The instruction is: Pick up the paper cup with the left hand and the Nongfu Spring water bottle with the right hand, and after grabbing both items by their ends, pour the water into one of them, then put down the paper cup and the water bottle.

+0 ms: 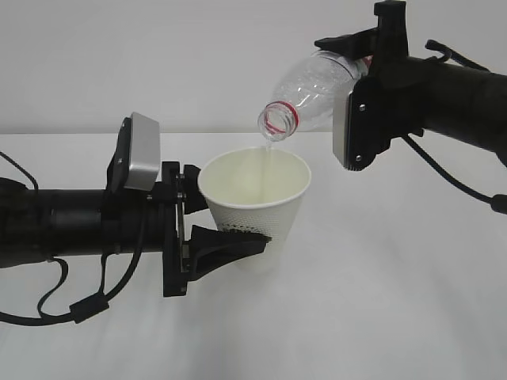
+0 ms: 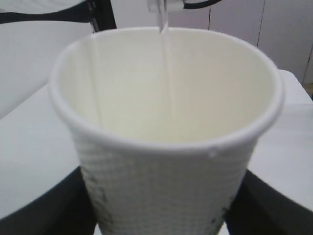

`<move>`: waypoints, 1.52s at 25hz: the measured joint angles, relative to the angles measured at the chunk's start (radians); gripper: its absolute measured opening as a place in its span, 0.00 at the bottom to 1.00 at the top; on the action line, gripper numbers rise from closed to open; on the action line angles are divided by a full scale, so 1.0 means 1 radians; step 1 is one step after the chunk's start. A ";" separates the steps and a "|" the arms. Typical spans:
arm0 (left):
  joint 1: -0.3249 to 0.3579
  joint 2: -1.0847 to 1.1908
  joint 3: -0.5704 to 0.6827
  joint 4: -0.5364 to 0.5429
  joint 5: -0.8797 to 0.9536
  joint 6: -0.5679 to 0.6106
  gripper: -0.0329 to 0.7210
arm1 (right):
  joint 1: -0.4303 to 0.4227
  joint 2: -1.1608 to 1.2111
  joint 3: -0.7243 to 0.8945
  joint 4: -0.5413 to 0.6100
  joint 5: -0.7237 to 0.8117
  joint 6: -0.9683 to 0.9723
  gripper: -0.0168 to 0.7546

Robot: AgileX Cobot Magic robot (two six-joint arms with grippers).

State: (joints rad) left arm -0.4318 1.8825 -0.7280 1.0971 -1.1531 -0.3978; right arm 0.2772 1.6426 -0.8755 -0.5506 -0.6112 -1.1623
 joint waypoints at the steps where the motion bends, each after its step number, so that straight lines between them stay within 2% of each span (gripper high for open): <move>1: 0.000 0.000 0.000 0.000 0.000 0.000 0.73 | 0.000 0.000 0.000 0.000 0.000 0.000 0.62; 38: 0.000 0.000 0.000 0.000 0.001 0.000 0.73 | 0.000 0.000 0.000 0.002 0.000 0.000 0.62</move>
State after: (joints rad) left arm -0.4318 1.8825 -0.7280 1.0971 -1.1517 -0.3978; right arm 0.2772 1.6426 -0.8755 -0.5488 -0.6112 -1.1623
